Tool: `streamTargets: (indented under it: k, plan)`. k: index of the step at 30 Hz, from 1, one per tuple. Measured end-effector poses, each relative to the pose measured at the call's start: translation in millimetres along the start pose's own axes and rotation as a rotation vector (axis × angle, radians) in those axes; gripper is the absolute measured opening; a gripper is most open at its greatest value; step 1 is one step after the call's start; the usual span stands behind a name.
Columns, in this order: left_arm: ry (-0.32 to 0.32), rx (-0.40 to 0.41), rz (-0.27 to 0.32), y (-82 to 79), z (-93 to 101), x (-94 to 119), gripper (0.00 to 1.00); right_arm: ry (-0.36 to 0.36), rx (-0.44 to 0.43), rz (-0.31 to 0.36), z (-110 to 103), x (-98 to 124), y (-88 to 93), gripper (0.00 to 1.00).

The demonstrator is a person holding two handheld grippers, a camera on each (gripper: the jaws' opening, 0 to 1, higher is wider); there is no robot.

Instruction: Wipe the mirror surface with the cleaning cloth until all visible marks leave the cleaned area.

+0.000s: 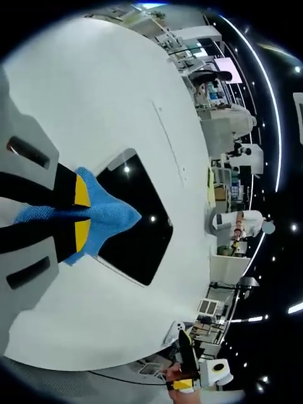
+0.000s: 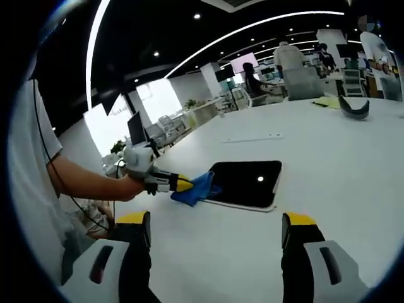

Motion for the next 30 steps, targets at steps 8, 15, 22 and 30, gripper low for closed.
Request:
streamTargets:
  k: [8,15,22,30]
  plan:
    - [-0.053,0.041,0.02,-19.5,-35.6,-30,0.03,0.007,-0.016,-0.016,5,1,6.2,0.85]
    - [-0.092,0.044,0.017,-32.9,-60.3,-55,0.03,0.017,-0.03,-0.016,9,3,8.1,0.85]
    - [-0.113,0.028,0.021,-46.7,-76.7,-77,0.03,0.028,-0.04,-0.033,15,4,11.1,0.85]
    - [-0.101,-0.029,0.016,-41.4,-76.5,-83,0.03,0.031,-0.048,-0.048,20,1,12.8,0.85]
Point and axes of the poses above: the point that each gripper's makers call its tool centre point, and the gripper's own axes: x roughly backward along the fingers, z roughly to its right, y roughly out of its underside, the point moved 7 cm from there along x, roughly backward along the fingers, and after that the axes turned 5 degrees about -y, right-handed, at the moved point
